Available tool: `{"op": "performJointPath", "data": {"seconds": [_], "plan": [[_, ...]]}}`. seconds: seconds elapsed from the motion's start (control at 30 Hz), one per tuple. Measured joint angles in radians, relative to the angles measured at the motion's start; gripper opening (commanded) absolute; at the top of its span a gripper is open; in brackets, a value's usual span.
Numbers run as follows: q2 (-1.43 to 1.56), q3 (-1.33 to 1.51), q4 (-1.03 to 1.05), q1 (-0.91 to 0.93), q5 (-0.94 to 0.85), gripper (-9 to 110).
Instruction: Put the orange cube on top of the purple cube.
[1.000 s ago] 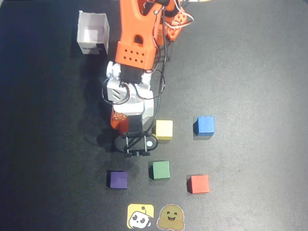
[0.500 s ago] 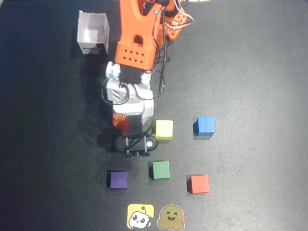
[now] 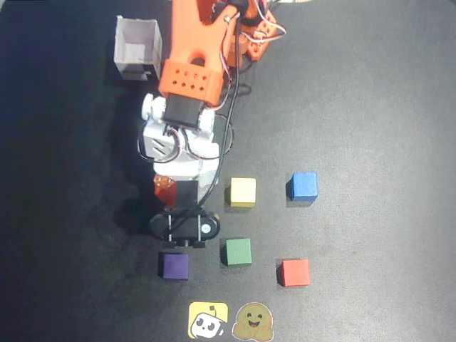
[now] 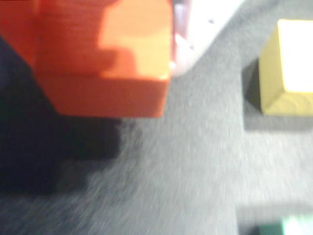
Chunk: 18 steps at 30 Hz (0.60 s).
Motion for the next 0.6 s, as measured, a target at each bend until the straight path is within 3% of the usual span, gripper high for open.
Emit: {"op": "performJointPath", "data": {"seconds": [0.6], "plan": [[-0.273, -0.351, 0.017, -0.031, 0.155, 5]]}}
